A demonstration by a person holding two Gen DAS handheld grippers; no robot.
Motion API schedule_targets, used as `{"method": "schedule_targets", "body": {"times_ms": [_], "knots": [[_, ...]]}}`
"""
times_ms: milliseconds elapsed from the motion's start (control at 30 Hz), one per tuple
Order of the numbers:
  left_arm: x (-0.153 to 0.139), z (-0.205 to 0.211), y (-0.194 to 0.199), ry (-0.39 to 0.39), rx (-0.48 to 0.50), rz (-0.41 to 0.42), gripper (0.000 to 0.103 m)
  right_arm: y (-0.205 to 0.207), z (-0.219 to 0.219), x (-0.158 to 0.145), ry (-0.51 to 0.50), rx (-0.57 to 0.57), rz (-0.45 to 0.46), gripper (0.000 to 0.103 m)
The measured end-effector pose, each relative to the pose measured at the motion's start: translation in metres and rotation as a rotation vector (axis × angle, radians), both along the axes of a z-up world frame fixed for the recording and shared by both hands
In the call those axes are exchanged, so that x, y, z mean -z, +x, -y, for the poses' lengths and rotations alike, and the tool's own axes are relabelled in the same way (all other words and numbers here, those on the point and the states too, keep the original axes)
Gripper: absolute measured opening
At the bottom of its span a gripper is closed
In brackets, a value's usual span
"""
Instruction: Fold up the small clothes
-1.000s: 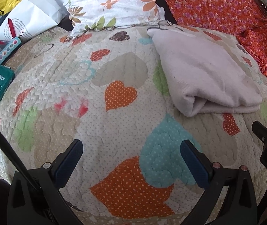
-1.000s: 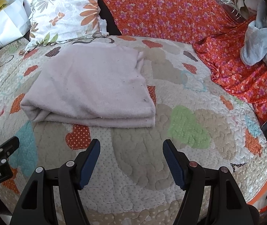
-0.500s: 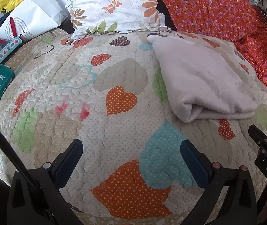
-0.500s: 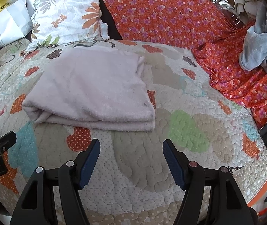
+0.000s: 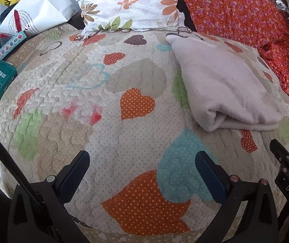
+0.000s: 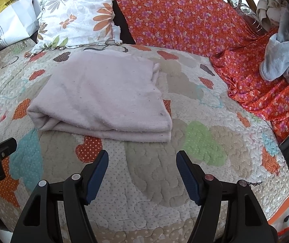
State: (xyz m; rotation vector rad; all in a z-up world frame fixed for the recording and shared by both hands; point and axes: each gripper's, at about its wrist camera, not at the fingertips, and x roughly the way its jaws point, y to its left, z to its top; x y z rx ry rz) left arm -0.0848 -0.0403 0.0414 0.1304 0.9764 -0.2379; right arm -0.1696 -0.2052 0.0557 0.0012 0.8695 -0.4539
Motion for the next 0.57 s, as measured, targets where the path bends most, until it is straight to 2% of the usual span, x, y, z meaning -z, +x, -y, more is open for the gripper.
{"method": "schedule_targets", "body": {"times_ms": [267,467,567], "knots": [[0.0054,-0.0014,-0.0004,0.005,0.003,-0.020,0.103,0.0026,-0.0044,0.0045,-0.001,-0.019,-0.018,0.073],[0.0022,-0.0034,-0.0033,0.016,-0.001,0.013,0.103,0.0023,-0.0059,0.0051,0.001,-0.023,-0.021,0.073],[0.0023,-0.0066,-0.0013,0.011,-0.010,0.003,0.103,0.0024,-0.0061,0.0057,0.004,-0.023,-0.023,0.073]]}}
